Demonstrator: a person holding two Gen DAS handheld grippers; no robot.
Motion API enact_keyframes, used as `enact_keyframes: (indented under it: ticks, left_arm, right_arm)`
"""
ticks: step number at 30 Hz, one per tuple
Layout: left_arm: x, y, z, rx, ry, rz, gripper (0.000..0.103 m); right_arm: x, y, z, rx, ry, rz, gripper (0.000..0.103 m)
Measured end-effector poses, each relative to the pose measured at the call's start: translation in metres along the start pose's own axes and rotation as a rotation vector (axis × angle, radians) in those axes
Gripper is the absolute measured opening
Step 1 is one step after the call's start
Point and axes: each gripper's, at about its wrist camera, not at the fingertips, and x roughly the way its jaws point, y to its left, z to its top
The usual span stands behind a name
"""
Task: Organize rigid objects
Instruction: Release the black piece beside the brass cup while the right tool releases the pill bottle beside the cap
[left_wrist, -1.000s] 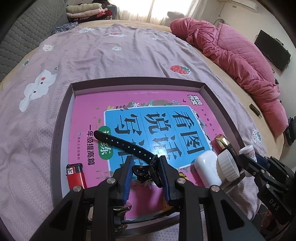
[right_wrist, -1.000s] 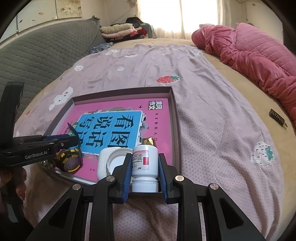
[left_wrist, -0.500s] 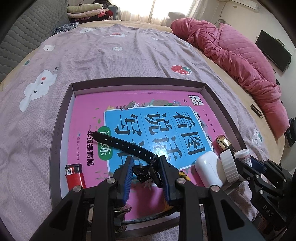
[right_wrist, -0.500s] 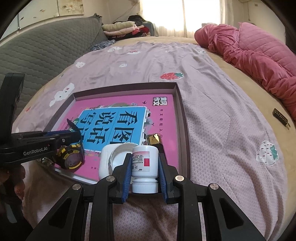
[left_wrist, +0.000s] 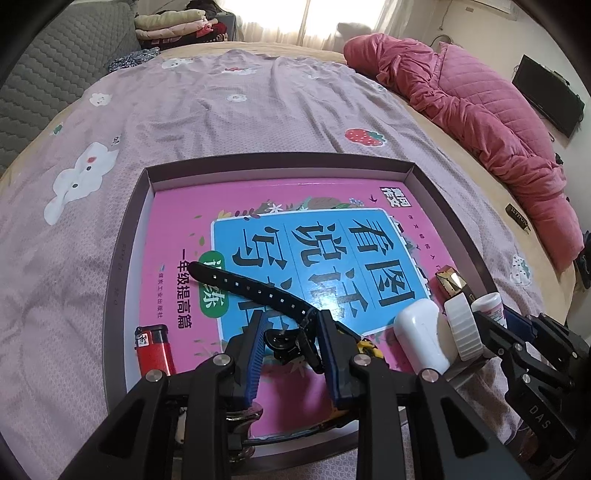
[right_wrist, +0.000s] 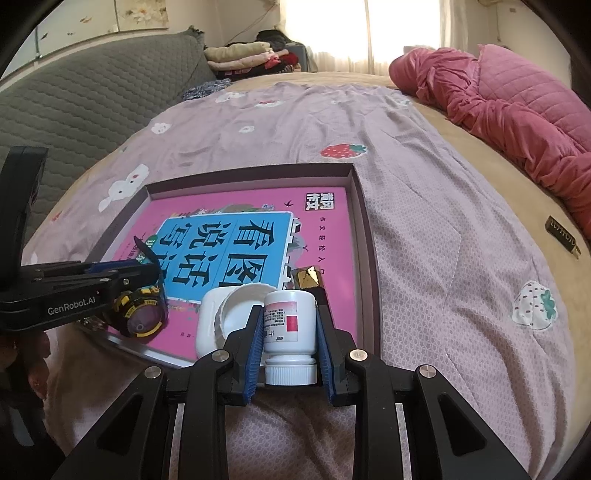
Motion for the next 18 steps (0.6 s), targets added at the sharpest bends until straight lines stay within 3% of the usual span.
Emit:
enact_keyframes:
  ticks: [18]
  left_arm:
    - [-0.0061,0.0053,-0.0019,-0.03,-0.004,-0.005,0.028]
  right_arm:
    - [-0.0039,0.0031,0.0006,0.001,0.0,0.015,0.03]
